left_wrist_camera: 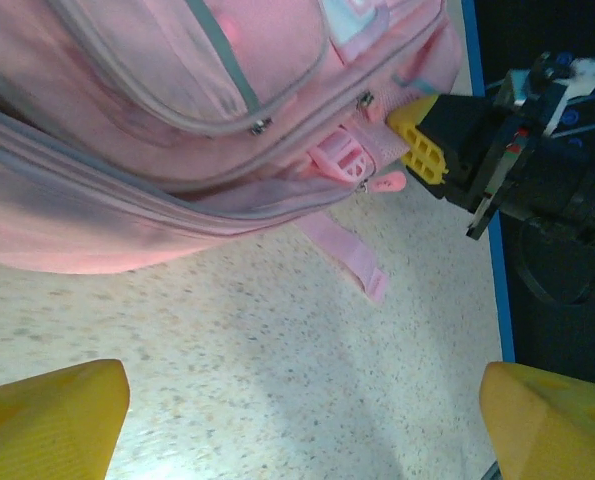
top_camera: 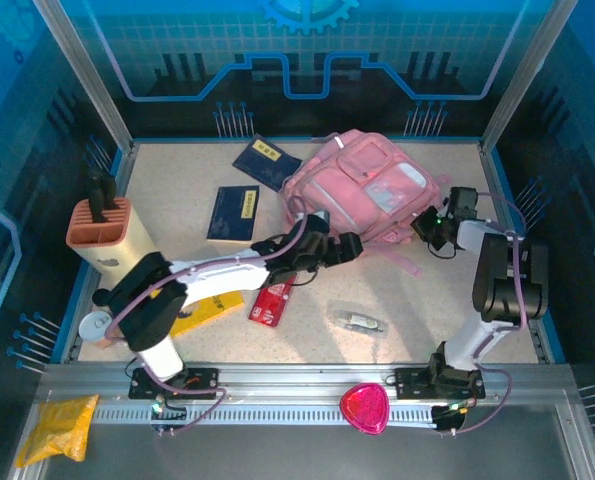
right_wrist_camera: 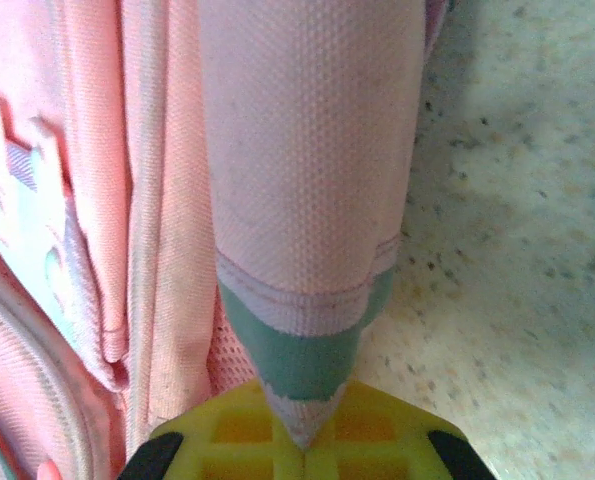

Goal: Pack the student bag

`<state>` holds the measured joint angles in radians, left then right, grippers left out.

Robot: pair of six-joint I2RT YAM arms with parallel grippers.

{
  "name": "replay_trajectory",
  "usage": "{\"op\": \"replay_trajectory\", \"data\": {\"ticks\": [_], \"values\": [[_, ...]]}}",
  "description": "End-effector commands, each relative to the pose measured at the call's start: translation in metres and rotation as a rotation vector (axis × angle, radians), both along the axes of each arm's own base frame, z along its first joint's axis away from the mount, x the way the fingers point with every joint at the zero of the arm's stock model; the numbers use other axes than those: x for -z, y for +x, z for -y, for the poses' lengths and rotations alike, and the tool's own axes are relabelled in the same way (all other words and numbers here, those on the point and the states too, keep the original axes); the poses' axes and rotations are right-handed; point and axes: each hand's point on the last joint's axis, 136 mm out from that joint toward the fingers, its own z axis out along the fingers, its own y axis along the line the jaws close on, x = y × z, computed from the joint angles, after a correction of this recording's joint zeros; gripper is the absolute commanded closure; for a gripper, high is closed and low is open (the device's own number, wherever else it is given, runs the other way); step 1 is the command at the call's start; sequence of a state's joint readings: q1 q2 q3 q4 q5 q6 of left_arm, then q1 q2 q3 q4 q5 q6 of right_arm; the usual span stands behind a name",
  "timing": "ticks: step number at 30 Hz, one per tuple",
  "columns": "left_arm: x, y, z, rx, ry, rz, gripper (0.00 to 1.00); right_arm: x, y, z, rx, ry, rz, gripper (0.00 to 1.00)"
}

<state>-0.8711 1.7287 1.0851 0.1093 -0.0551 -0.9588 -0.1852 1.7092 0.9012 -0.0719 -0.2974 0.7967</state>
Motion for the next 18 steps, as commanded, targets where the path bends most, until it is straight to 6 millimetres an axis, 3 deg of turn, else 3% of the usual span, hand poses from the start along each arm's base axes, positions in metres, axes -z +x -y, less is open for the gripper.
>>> {"op": "replay_trajectory", "data": {"ticks": [1,4,10,15,18], "values": [[0.012,-0.001,0.031,0.039,-0.032,-0.022,0.11,-0.015,-0.012,0.011,0.04,0.006,0.044,1.0],[0.023,0.007,0.039,0.04,-0.032,-0.006,0.14,-0.026,-0.024,0.005,0.038,0.03,0.063,1.0],[0.04,0.042,0.03,0.027,0.0,0.02,0.21,-0.051,-0.056,-0.007,0.04,0.044,0.085,1.0],[0.023,0.079,0.015,0.029,0.003,0.079,0.28,-0.079,-0.081,-0.016,0.032,0.048,0.137,1.0],[0.01,0.096,0.013,0.056,0.021,0.103,0.29,-0.094,-0.091,-0.031,0.002,0.073,0.173,1.0]]}}
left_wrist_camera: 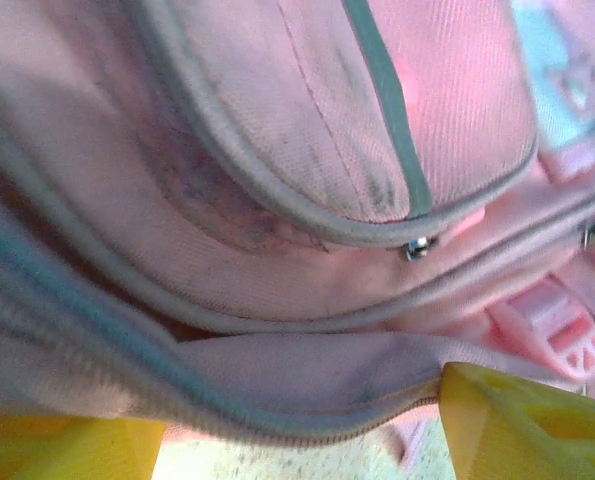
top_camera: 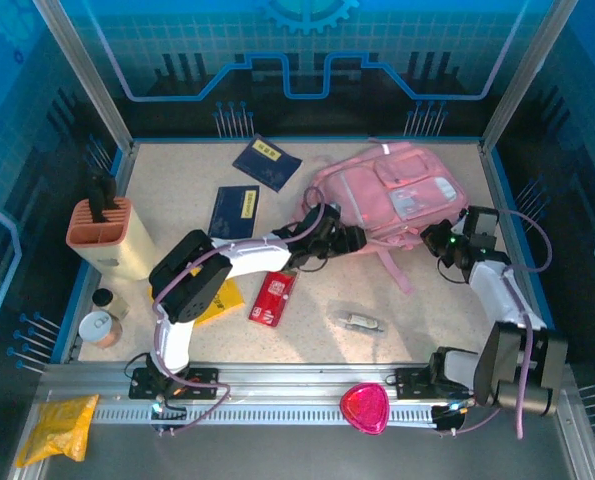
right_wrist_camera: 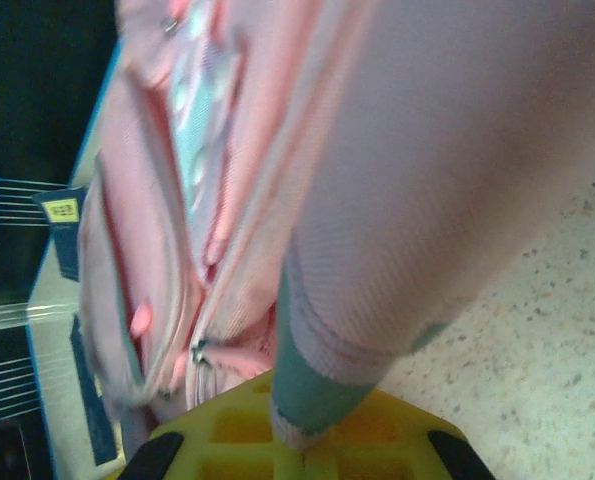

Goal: Pack the student bag

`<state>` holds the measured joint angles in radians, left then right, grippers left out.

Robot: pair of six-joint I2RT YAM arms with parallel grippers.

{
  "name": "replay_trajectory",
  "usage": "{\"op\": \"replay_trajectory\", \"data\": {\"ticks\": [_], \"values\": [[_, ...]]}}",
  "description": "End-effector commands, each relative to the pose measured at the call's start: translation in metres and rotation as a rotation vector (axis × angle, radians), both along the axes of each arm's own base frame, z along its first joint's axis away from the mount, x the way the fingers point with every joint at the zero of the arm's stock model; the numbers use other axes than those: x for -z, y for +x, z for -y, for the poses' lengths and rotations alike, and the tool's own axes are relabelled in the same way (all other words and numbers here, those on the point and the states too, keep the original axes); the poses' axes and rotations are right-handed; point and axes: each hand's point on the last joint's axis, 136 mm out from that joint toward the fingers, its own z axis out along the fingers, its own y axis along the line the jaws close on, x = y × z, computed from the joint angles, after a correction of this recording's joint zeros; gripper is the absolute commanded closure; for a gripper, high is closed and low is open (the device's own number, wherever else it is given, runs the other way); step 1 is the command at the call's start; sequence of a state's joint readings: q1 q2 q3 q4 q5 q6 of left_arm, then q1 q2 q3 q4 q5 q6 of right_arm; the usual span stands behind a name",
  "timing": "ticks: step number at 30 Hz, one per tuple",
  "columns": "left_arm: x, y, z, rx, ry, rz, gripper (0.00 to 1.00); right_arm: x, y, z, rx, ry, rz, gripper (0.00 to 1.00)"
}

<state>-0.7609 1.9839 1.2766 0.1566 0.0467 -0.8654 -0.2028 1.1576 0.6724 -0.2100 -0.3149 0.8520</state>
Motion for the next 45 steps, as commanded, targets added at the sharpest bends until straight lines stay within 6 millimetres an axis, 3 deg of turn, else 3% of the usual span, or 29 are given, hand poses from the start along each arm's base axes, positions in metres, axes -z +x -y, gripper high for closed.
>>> {"op": "replay_trajectory", "data": {"ticks": [1,6,10,13,16,21,33,40,45], "values": [[-0.031,0.033,0.0,0.042,-0.002,0.104,0.28,-0.014,-0.017,-0.025,-0.059,0.06,0.013,1.0],[-0.062,0.027,-0.015,0.055,-0.017,0.103,0.22,-0.021,-0.019,-0.03,-0.027,0.101,0.047,1.0],[-0.089,-0.008,-0.02,0.079,-0.072,0.073,0.21,-0.028,-0.017,-0.034,-0.002,0.116,0.052,1.0],[-0.107,-0.041,-0.014,0.115,-0.048,0.141,0.22,-0.027,-0.018,-0.04,0.006,0.149,0.039,1.0],[-0.113,-0.07,-0.002,0.172,0.062,0.24,0.22,-0.025,-0.02,-0.042,0.011,0.168,0.023,1.0],[-0.111,-0.088,0.024,0.223,0.159,0.325,0.27,-0.025,-0.021,-0.047,0.005,0.195,0.01,1.0],[-0.087,-0.08,0.078,0.399,0.44,0.608,0.3,-0.03,-0.015,-0.056,-0.023,0.246,0.005,1.0],[-0.078,-0.058,0.084,0.335,0.556,0.708,0.31,-0.033,-0.012,-0.057,-0.031,0.248,0.015,1.0],[-0.067,-0.042,0.087,0.249,0.585,0.684,0.41,-0.028,-0.012,-0.057,-0.026,0.259,0.01,1.0]]}}
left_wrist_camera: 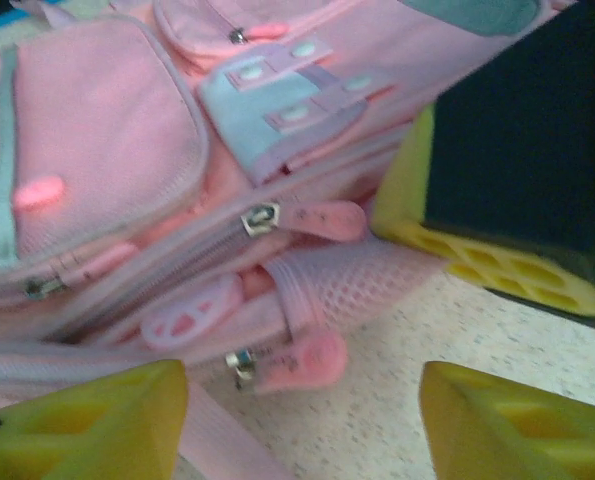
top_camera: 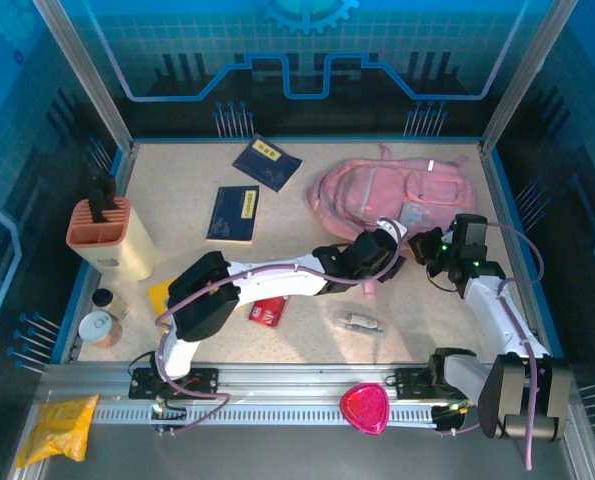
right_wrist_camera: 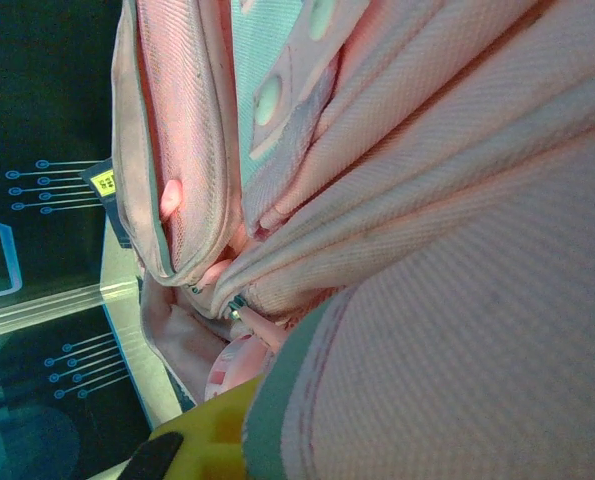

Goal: Pack the student bag

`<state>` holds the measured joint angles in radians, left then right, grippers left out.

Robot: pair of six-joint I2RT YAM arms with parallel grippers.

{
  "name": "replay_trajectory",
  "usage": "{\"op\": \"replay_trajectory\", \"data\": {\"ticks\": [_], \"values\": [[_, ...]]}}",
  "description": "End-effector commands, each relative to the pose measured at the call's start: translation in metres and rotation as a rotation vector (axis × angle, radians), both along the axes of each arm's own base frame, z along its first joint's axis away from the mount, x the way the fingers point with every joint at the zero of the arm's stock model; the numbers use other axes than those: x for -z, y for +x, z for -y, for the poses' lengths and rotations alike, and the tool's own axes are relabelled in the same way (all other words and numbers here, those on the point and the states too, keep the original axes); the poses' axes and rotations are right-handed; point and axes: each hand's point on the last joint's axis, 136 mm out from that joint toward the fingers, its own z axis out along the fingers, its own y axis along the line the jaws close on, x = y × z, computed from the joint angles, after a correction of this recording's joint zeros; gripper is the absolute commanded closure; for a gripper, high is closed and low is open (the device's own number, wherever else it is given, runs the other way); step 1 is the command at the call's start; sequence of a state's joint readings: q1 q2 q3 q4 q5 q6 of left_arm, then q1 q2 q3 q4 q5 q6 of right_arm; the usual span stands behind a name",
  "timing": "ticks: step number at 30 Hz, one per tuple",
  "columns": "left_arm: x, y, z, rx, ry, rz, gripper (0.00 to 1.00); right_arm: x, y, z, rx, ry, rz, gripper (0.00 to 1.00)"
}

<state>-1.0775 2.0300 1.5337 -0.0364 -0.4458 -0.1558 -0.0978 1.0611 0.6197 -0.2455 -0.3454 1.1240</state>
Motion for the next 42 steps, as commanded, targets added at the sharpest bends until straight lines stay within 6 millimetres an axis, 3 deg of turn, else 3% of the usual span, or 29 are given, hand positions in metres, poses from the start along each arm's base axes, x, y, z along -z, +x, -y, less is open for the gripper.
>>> {"op": "replay_trajectory", "data": {"ticks": [1,6,15,26,33,42], "values": [[-0.01,0.016,0.006,-0.074,-0.016,0.055,0.45,-0.026,0.011,-0.016,-0.062,0.052,0.095,1.0],[-0.002,0.017,0.005,-0.093,-0.02,0.036,0.63,-0.025,0.011,-0.015,-0.062,0.042,0.095,1.0],[0.007,0.022,-0.025,-0.18,-0.03,0.008,1.0,-0.029,0.013,-0.012,-0.056,0.043,0.107,1.0],[0.006,0.036,-0.072,-0.293,-0.121,-0.044,1.0,-0.027,0.01,-0.006,-0.047,0.044,0.1,1.0],[0.0,0.03,-0.077,-0.248,-0.124,-0.075,1.0,-0.035,0.01,-0.005,-0.062,0.044,0.114,1.0],[0.015,0.034,-0.114,-0.344,-0.103,-0.164,1.0,-0.036,0.026,0.014,-0.053,0.036,0.112,1.0]]}}
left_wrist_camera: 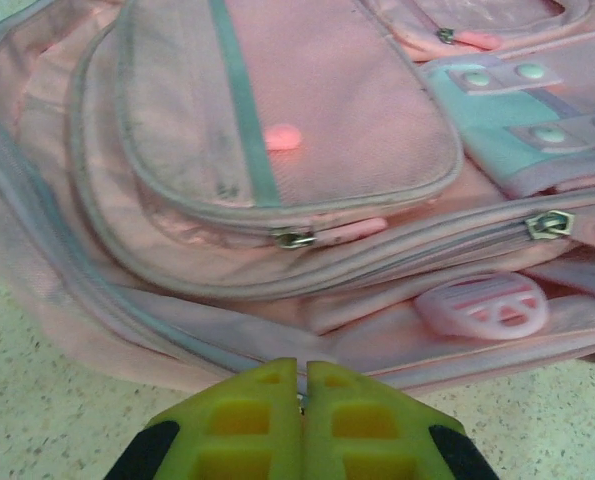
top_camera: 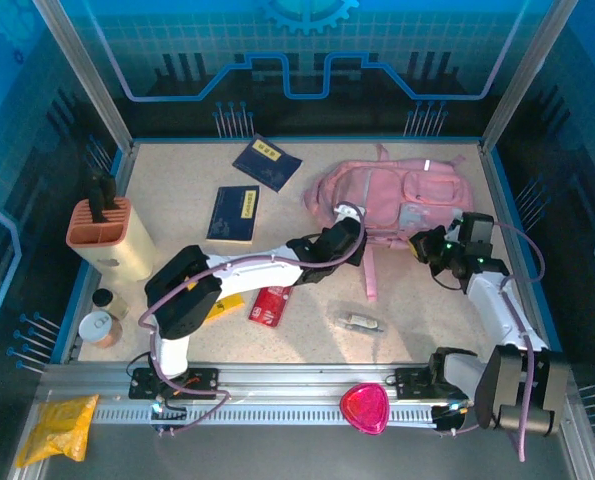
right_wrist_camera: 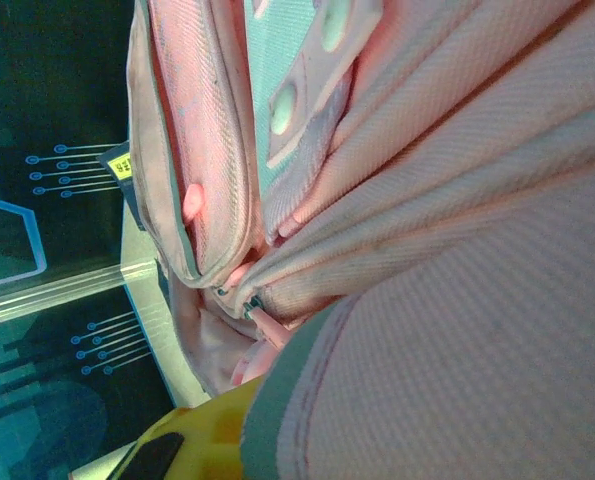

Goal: Pack the student bag

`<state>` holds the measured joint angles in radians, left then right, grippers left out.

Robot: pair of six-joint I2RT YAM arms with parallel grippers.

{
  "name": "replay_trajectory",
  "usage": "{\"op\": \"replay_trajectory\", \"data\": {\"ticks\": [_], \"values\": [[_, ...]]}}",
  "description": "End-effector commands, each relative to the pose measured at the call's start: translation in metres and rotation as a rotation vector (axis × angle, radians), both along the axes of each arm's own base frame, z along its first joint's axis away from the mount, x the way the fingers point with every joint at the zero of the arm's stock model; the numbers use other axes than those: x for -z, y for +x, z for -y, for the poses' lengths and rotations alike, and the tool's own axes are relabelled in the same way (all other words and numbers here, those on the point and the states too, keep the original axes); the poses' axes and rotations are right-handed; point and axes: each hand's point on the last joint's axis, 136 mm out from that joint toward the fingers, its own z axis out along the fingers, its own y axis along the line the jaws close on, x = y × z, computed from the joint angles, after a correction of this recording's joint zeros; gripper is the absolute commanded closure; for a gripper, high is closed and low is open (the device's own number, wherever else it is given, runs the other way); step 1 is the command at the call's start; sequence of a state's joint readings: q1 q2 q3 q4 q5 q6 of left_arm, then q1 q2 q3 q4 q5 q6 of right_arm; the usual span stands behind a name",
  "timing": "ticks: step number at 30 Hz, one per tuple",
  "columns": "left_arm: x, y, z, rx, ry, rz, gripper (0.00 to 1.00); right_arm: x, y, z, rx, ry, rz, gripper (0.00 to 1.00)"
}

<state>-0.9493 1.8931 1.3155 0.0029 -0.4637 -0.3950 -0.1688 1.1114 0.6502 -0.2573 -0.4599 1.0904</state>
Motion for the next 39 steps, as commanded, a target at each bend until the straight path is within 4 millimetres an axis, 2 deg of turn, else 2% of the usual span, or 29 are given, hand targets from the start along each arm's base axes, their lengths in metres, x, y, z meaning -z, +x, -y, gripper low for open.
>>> {"op": "replay_trajectory", "data": {"ticks": [1,7,9,10,11,13,16,19,21,24,27,31,34,39], "values": [[0.001,-0.001,-0.028,-0.062,0.014,-0.058,1.0,-0.032,0.025,0.011,-0.018,-0.019,0.113,1.0],[-0.003,-0.019,0.01,0.042,-0.047,-0.095,1.0,-0.027,0.055,0.035,0.035,-0.029,0.072,1.0],[-0.007,-0.029,0.025,0.069,-0.069,-0.101,1.0,-0.019,0.063,0.042,0.049,-0.061,0.04,0.97],[-0.01,-0.032,0.032,0.074,-0.083,-0.1,1.0,-0.026,0.072,0.048,0.06,-0.084,0.057,0.96],[-0.012,-0.035,0.038,0.081,-0.099,-0.098,1.0,-0.025,0.076,0.051,0.067,-0.097,0.055,0.94],[-0.017,-0.038,0.05,0.086,-0.133,-0.092,1.0,-0.019,0.085,0.057,0.071,-0.098,0.032,0.84],[-0.016,-0.036,0.059,0.081,-0.157,-0.096,1.0,-0.01,0.087,0.054,0.044,-0.074,-0.004,0.69],[-0.014,-0.032,0.058,0.064,-0.122,-0.089,1.0,-0.004,0.075,0.049,0.02,-0.075,-0.03,0.51],[-0.015,-0.031,0.056,0.054,-0.11,-0.086,1.0,-0.005,0.061,0.048,0.004,-0.098,-0.048,0.44],[-0.018,-0.032,0.058,0.066,-0.127,-0.085,1.0,-0.002,0.035,0.032,-0.048,-0.089,-0.061,0.36],[-0.015,-0.032,0.059,0.065,-0.132,-0.096,1.0,0.014,0.009,0.011,-0.084,-0.046,-0.09,0.3],[-0.013,-0.034,0.061,0.076,-0.128,-0.103,1.0,0.034,-0.008,-0.011,-0.094,0.033,-0.113,0.27],[-0.015,-0.036,0.061,0.082,-0.128,-0.103,1.0,0.041,-0.007,-0.032,-0.141,0.029,-0.13,0.27],[-0.017,-0.038,0.062,0.087,-0.128,-0.095,1.0,0.05,0.012,-0.058,-0.187,0.084,-0.147,0.31]]}}
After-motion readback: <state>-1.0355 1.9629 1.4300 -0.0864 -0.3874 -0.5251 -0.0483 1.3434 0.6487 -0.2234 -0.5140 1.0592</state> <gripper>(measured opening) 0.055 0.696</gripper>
